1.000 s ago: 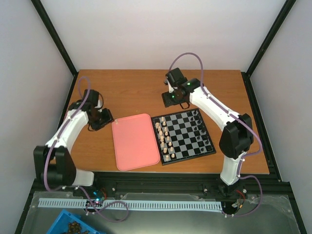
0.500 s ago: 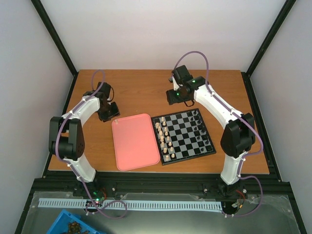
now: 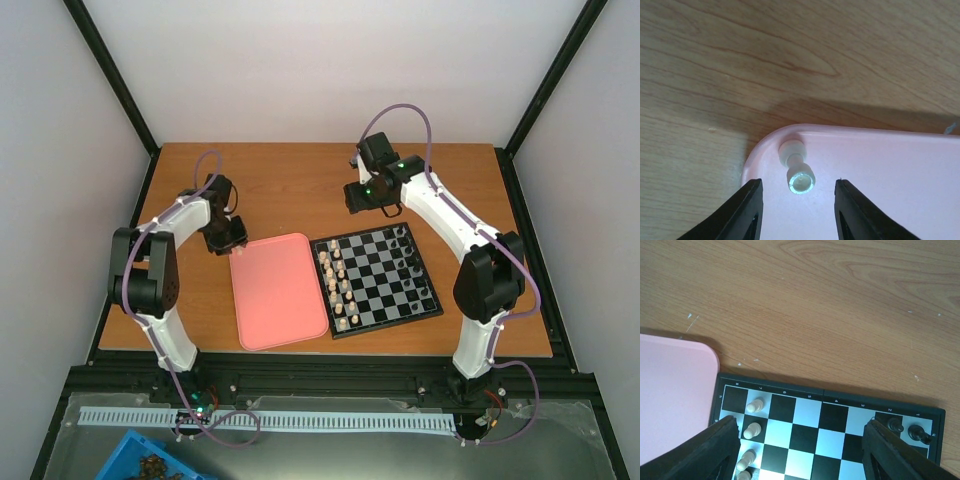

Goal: Set up the chess pieces on the board
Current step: Pick up the chess piece from the storage box.

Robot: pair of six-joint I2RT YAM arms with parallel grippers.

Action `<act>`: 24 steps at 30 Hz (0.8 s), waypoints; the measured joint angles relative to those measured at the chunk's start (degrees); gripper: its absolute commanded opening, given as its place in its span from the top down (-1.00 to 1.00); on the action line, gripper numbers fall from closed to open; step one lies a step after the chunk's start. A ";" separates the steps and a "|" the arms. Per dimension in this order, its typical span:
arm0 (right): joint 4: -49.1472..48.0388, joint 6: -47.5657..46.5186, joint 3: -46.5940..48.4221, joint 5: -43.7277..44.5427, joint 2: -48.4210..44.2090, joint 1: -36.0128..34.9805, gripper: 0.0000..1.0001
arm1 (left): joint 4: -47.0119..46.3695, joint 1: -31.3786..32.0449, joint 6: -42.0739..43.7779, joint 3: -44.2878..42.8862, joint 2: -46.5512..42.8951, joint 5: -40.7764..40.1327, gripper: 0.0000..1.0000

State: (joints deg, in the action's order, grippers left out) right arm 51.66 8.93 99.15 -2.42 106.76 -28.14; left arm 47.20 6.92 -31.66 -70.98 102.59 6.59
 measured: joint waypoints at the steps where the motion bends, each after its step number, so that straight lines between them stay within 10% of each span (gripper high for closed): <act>1: 0.00 -0.09 0.00 0.00 0.00 0.00 -0.35 | 0.04 0.00 0.00 0.00 0.42 0.07 0.17; 24: -0.07 -0.83 -0.66 0.00 0.02 1.14 -0.36 | 1.29 0.00 1.29 -4.59 5.73 1.33 0.42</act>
State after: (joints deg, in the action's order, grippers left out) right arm 51.59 8.10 98.50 -2.42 106.78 -27.00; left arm 48.49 6.92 -30.37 -75.57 108.31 7.92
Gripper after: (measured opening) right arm 0.677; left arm 0.327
